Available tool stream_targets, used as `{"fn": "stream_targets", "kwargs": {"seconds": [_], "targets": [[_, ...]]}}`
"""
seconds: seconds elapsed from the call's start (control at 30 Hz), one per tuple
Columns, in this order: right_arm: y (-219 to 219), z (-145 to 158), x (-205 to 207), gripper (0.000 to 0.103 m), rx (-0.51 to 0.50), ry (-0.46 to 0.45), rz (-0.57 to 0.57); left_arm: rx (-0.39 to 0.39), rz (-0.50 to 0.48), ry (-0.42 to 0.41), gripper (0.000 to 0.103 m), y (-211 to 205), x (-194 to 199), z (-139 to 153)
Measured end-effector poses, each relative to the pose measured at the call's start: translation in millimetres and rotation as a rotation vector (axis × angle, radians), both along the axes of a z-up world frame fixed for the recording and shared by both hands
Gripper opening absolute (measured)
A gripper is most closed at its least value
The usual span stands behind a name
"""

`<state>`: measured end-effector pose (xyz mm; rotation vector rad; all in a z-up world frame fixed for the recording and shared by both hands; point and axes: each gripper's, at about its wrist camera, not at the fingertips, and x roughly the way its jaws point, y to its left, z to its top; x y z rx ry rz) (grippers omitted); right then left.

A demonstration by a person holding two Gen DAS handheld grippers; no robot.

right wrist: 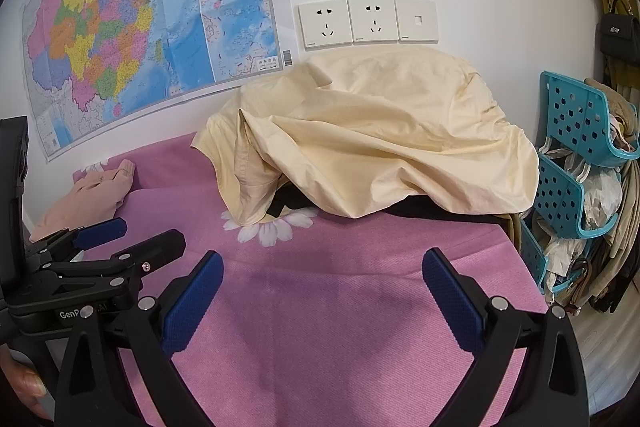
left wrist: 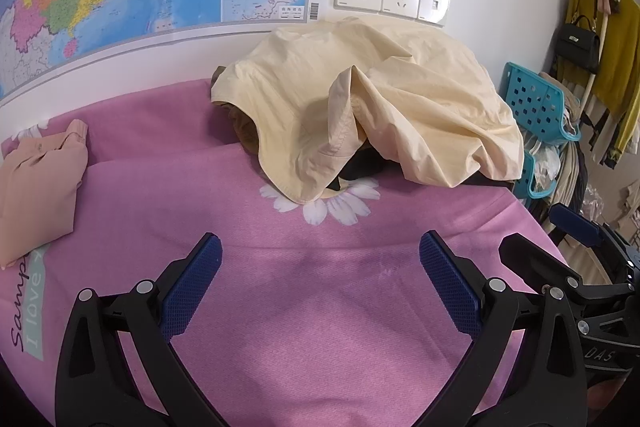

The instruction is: Fold large clothes

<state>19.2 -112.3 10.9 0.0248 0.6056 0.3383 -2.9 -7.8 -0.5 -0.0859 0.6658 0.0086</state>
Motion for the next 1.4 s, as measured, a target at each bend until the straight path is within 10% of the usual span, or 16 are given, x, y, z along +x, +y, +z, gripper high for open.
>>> {"fn": "stream_targets", "kwargs": {"seconds": [1.0, 1.4], "targets": [[14, 2, 27, 0.097, -0.069, -0.035, 0.028, -0.008, 0.01, 0.033, 0.098, 9, 24, -6], [70, -5, 102, 0.097, -0.331, -0.131, 0.069, 0.044, 0.08, 0.037, 0.098, 47, 48, -6]]}}
